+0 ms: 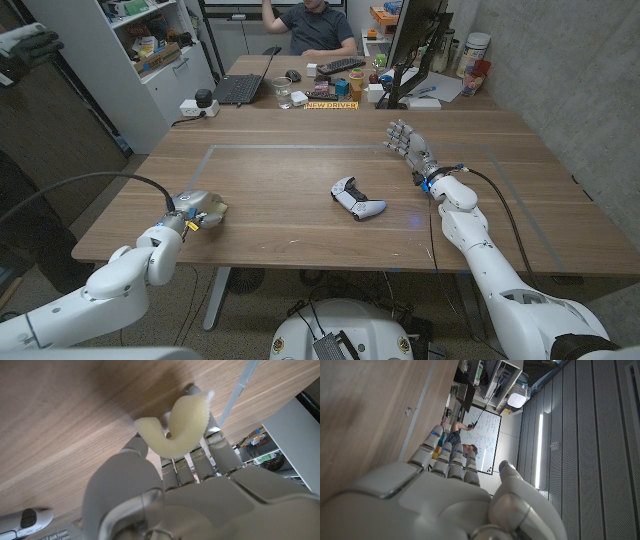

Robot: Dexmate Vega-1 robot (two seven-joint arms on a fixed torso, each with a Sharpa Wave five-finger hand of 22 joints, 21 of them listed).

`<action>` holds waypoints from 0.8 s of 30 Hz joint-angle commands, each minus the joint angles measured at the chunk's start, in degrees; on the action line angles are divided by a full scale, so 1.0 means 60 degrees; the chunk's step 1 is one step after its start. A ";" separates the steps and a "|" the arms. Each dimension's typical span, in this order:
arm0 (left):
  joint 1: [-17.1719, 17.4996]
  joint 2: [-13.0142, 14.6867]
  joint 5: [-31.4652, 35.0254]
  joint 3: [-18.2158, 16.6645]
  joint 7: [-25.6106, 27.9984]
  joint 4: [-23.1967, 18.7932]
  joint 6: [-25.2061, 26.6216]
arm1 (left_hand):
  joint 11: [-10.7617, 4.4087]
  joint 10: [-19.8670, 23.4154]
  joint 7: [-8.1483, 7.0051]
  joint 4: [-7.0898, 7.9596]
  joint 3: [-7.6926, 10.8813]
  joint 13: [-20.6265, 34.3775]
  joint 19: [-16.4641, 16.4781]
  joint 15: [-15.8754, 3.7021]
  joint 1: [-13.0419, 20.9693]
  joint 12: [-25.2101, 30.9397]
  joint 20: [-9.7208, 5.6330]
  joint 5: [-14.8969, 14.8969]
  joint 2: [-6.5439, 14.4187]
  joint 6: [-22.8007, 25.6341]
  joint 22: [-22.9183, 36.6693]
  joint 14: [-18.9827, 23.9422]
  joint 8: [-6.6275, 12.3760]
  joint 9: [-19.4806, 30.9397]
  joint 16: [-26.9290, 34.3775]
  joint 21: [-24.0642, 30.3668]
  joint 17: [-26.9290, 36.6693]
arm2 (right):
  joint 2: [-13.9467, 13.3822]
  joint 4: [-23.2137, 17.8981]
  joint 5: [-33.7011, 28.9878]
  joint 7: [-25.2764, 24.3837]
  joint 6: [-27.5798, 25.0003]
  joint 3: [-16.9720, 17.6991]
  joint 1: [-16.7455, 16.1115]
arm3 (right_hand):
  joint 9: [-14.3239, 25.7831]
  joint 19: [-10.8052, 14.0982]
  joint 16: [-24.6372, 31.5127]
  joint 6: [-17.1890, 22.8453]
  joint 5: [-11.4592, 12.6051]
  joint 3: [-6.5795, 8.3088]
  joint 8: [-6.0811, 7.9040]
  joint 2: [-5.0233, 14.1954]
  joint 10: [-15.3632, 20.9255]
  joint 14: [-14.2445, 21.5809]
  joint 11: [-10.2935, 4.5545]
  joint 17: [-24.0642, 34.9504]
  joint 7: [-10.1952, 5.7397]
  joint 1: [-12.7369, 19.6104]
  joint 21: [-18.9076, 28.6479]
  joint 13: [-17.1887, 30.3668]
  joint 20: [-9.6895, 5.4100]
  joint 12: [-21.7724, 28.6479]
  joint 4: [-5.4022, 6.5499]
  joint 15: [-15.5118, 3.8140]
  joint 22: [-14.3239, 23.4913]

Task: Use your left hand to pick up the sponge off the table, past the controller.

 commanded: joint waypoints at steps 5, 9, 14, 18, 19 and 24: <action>0.0029 -0.1164 0.0954 0.0432 0.4194 0.0817 -0.0257 | -0.0091 0.2479 0.0003 0.0095 0.0124 0.0592 0.0774 -0.1631 0.2351 0.0745 -0.0853 -0.0057 0.0631 0.2624 0.0298 0.3200 0.0480 0.0157 0.0801 0.1393 0.0253 | 0.0083 0.0469 -0.0088 0.0135 0.0116 0.0077 0.0278 | 0.0040 0.0050 0.0091 0.0126 0.0067 -0.0006 0.0092 -0.0039 0.0105 0.0099 0.0019 0.0019 0.0025 -0.0126 0.0072 0.0047 0.0000 0.0084 0.0096 0.0002 0.0029; 0.0107 -0.1472 0.1103 0.0337 0.5334 0.1106 -0.0692 | 0.0005 0.2964 0.0160 0.0108 0.0013 0.0799 0.0880 -0.1614 0.2470 0.0901 -0.0916 -0.0063 0.0617 0.2880 0.0348 0.3884 0.0496 0.0162 0.0975 0.1762 0.0348 | 0.0094 0.0548 -0.0119 0.0181 0.0114 0.0080 0.0328 | 0.0041 0.0062 0.0087 0.0125 0.0071 -0.0013 0.0090 -0.0044 0.0116 0.0101 0.0012 0.0018 0.0028 -0.0148 0.0074 0.0048 -0.0003 0.0087 0.0109 0.0009 0.0028; 0.0414 -0.1311 0.0763 -0.0098 0.5017 0.0662 -0.0811 | 0.0070 0.3152 0.0289 0.0086 -0.0049 0.0915 0.1012 -0.1611 0.2546 0.0954 -0.0973 -0.0063 0.0557 0.3045 0.0371 0.4113 0.0504 0.0161 0.0991 0.1998 0.0360 | 0.0119 0.0574 -0.0151 0.0168 0.0142 0.0104 0.0353 | 0.0041 0.0068 0.0084 0.0134 0.0076 -0.0018 0.0092 -0.0051 0.0129 0.0106 -0.0007 0.0015 0.0033 -0.0169 0.0073 0.0048 -0.0007 0.0090 0.0120 0.0008 0.0028; 0.0551 -0.1353 0.0727 -0.0306 0.5170 0.0535 -0.1014 | 0.0098 0.3228 0.0373 0.0071 -0.0083 0.0993 0.1091 -0.1613 0.2613 0.0968 -0.0999 -0.0058 0.0529 0.3107 0.0381 0.4239 0.0481 0.0158 0.0964 0.2153 0.0321 | 0.0132 0.0584 -0.0155 0.0203 0.0170 0.0112 0.0370 | 0.0042 0.0071 0.0082 0.0130 0.0079 -0.0021 0.0090 -0.0055 0.0130 0.0109 0.0030 0.0012 0.0036 -0.0181 0.0072 0.0049 -0.0014 0.0089 0.0126 0.0004 0.0027; 0.0563 -0.1377 0.0790 -0.0321 0.5248 0.0506 -0.1034 | 0.0100 0.3245 0.0384 0.0066 -0.0086 0.1002 0.1108 -0.1613 0.2622 0.0973 -0.1007 -0.0058 0.0522 0.3113 0.0382 0.4245 0.0478 0.0158 0.0956 0.2173 0.0315 | 0.0134 0.0597 -0.0157 0.0212 0.0170 0.0112 0.0378 | 0.0042 0.0070 0.0081 0.0129 0.0080 -0.0021 0.0090 -0.0056 0.0135 0.0108 0.0030 0.0012 0.0037 -0.0183 0.0072 0.0049 -0.0016 0.0091 0.0127 0.0002 0.0027; 0.0695 -0.1310 0.0996 -0.0541 0.5144 0.0177 -0.0963 | 0.0113 0.3257 0.0424 0.0056 -0.0099 0.1048 0.1088 -0.1611 0.2669 0.0968 -0.1017 -0.0056 0.0500 0.3174 0.0383 0.4260 0.0471 0.0156 0.0909 0.2237 0.0282 | 0.0151 0.0596 -0.0159 0.0228 0.0175 0.0124 0.0367 | 0.0042 0.0073 0.0075 0.0131 0.0085 -0.0023 0.0089 -0.0060 0.0128 0.0107 0.0041 0.0007 0.0035 -0.0196 0.0070 0.0049 -0.0020 0.0086 0.0133 0.0005 0.0027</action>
